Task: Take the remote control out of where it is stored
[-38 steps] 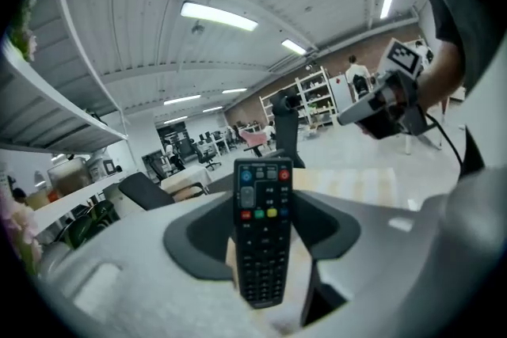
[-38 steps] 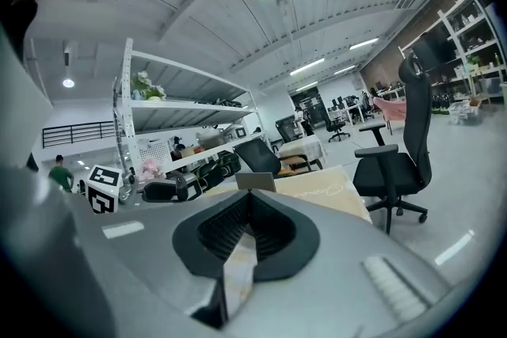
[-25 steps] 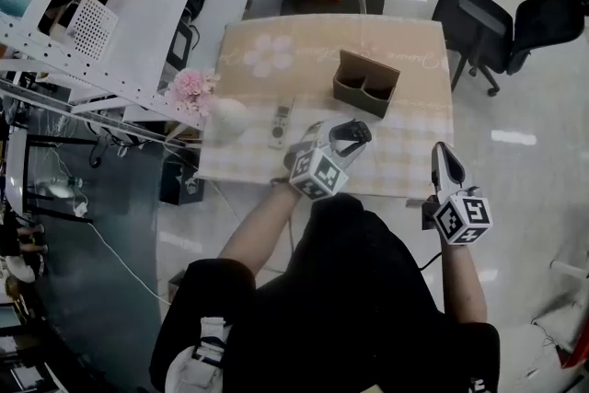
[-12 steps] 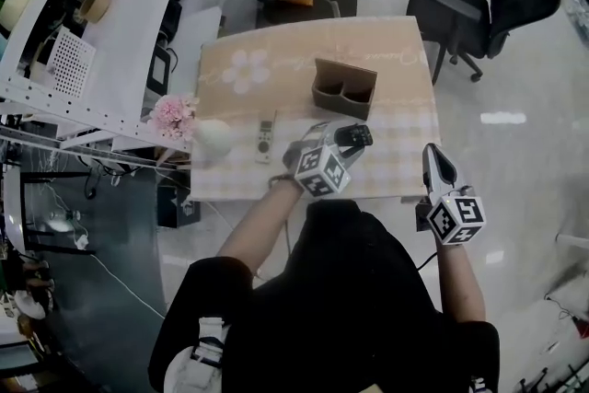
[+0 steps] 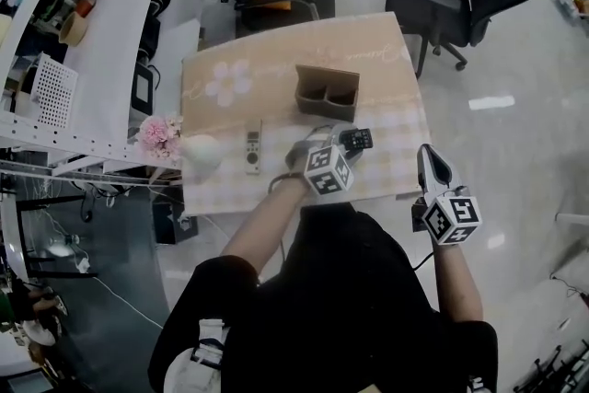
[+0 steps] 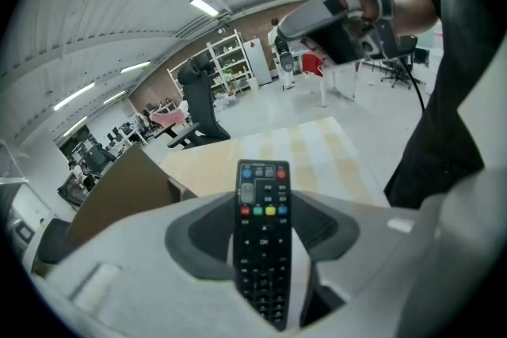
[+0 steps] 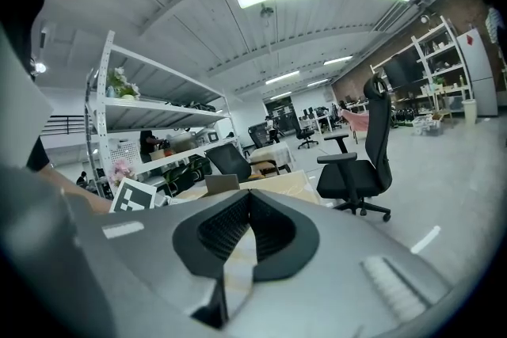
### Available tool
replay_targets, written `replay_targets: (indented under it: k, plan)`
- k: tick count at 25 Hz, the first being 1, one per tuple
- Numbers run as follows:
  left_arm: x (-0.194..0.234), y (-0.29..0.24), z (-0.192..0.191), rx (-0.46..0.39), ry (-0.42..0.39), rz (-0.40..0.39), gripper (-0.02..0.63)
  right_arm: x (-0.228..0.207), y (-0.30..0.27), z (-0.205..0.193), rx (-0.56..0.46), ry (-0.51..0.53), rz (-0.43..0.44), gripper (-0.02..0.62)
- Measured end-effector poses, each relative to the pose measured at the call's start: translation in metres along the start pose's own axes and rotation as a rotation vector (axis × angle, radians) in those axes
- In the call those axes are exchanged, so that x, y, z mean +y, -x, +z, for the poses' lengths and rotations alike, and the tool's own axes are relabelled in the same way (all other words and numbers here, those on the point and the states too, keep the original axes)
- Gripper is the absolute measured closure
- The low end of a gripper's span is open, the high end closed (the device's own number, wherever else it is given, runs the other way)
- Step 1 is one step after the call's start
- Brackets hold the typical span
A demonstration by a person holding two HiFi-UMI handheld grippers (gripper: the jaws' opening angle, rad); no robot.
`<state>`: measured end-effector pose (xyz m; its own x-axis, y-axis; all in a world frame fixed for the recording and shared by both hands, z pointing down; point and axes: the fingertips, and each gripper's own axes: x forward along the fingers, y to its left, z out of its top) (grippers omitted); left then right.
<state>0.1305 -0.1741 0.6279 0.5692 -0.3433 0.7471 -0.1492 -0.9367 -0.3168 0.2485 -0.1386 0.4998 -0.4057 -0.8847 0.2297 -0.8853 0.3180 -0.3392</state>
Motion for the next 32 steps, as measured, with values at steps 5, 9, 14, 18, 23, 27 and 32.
replay_targets:
  k: [5, 9, 14, 18, 23, 27, 32]
  plan:
    - [-0.002, -0.014, -0.004, 0.031, -0.003, -0.039, 0.39, -0.002, 0.001, -0.003, 0.005, -0.007, -0.017, 0.591]
    - [-0.009, -0.025, -0.013, 0.071, -0.019, -0.065, 0.39, -0.004, 0.002, -0.009, 0.013, -0.013, -0.026, 0.591]
    - [-0.012, -0.035, -0.021, 0.094, -0.014, -0.093, 0.39, -0.004, 0.003, -0.01, 0.014, -0.04, -0.027, 0.591]
    - [-0.015, -0.043, -0.03, 0.116, 0.01, -0.123, 0.39, -0.004, 0.003, -0.006, 0.01, -0.052, -0.022, 0.591]
    - [-0.016, -0.048, -0.039, 0.142, 0.03, -0.146, 0.39, -0.009, 0.003, -0.006, 0.009, -0.058, -0.027, 0.591]
    - [-0.016, -0.049, -0.04, 0.139, 0.041, -0.149, 0.387, -0.008, 0.002, -0.008, 0.016, -0.059, -0.02, 0.591]
    - [-0.013, -0.045, -0.041, 0.141, 0.125, -0.14, 0.36, -0.007, 0.003, -0.007, 0.016, -0.055, -0.009, 0.591]
